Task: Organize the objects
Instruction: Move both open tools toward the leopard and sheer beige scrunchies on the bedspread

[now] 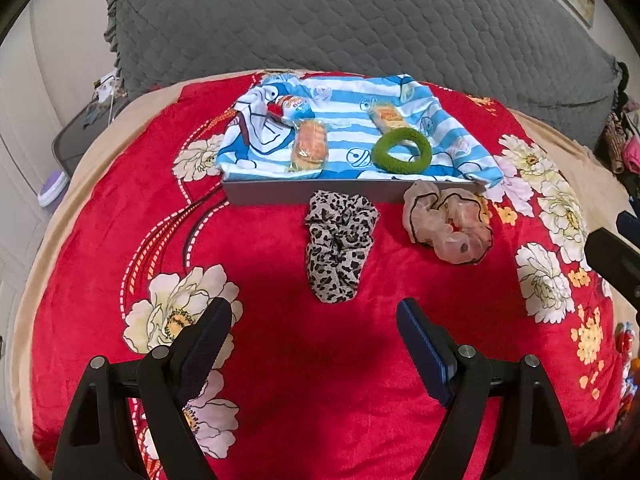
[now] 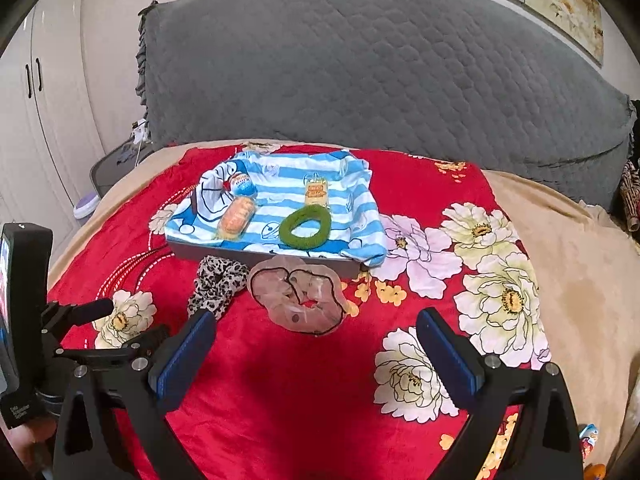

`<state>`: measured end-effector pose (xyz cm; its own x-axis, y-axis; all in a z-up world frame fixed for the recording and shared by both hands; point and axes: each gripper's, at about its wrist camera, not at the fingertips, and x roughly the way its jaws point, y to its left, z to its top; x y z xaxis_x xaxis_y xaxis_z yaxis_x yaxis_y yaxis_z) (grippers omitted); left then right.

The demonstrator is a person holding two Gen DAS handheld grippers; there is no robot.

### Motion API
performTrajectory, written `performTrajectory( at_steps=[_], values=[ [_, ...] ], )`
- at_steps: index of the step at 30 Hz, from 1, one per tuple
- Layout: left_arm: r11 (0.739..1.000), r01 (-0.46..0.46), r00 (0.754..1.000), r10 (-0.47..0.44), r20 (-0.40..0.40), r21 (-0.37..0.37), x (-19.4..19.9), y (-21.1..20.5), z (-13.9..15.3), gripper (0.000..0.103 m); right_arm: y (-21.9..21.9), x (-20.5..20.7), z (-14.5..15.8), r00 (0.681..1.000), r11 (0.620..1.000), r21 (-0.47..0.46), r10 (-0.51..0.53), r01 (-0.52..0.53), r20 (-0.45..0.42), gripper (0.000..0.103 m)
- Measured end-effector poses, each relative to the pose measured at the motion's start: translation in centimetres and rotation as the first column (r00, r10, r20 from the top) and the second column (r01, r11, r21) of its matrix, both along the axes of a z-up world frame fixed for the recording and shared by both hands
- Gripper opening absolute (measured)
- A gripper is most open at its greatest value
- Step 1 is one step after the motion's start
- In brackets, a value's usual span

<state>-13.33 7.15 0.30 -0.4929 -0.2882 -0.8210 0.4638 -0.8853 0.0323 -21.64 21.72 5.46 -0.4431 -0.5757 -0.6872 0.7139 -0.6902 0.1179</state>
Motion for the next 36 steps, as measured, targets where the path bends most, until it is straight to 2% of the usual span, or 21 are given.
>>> performTrajectory(
  at_steps=[14, 36],
  values=[
    [1.000, -0.014, 1.000, 0.013, 0.004, 0.020, -0.9, -1.1, -1.0, 0.085, -1.6, 0.2, -2.2, 0.999, 0.997, 0.069, 0.027, -0.029, 0.030, 0.101],
    [0.999, -0.006, 1.000, 0.005, 0.025, 0.034, -3.1, -1.7, -2.5, 0.085, -2.7, -1.1, -4.1, 0.997, 0.995, 0.094, 0.021, -0.027, 0.070, 0.101]
  ],
)
